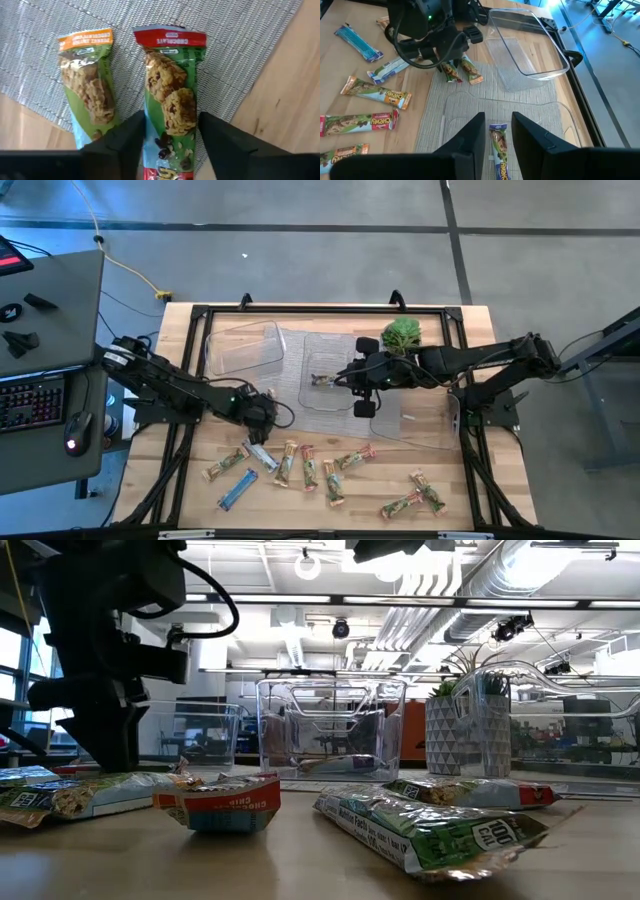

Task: Pick and place Granola Bars by type
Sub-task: Put the red granola bar into the right transparent bin, then put the yellow granola bar into the left transparent bin

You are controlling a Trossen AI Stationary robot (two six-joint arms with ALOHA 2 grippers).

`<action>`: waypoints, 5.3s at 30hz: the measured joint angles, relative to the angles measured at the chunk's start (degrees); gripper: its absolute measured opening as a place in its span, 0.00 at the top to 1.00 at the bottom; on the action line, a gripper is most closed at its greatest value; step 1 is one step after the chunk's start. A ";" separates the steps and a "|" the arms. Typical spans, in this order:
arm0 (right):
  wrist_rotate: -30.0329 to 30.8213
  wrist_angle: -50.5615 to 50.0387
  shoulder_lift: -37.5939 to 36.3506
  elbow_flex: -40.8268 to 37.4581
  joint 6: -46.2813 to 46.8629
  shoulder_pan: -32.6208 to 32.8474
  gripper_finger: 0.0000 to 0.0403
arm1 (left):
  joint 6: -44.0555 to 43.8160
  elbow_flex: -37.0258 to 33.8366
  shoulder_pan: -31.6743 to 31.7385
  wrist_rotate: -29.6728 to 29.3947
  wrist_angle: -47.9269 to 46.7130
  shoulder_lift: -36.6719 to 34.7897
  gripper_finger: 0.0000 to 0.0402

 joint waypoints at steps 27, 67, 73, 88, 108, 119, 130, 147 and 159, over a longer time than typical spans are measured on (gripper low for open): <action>-2.86 8.63 11.89 0.04 -28.03 7.24 0.80 | 15.72 24.70 0.00 2.40 -9.95 -3.10 0.82; -8.19 23.30 17.44 0.02 -44.67 10.02 0.78 | 22.02 30.32 0.00 14.93 1.53 -3.14 0.82; -8.72 22.96 17.44 0.02 -44.60 10.13 0.91 | 22.01 30.30 0.00 15.02 1.49 -3.14 0.82; -9.60 16.21 17.44 0.00 -38.73 10.19 0.88 | 24.61 30.34 0.00 13.06 2.06 -2.50 0.52; 30.64 -14.46 11.31 0.19 -5.28 28.21 0.86 | 24.51 30.36 0.00 11.75 -1.80 -2.60 0.45; 25.42 -41.06 3.81 -4.93 57.09 33.82 0.88 | 24.37 30.34 0.00 8.88 -6.11 -2.62 0.45; 14.94 -35.78 3.58 -24.49 69.99 31.22 0.86 | 16.59 30.30 0.00 8.34 -11.77 -2.62 0.45; 10.23 -34.36 3.61 -13.47 48.35 23.16 0.69 | 5.51 30.30 -0.02 10.54 -17.64 -2.62 0.45; 25.28 -7.69 3.61 1.70 16.60 22.45 0.65 | -5.52 30.25 -2.73 2.30 -39.90 -7.95 0.45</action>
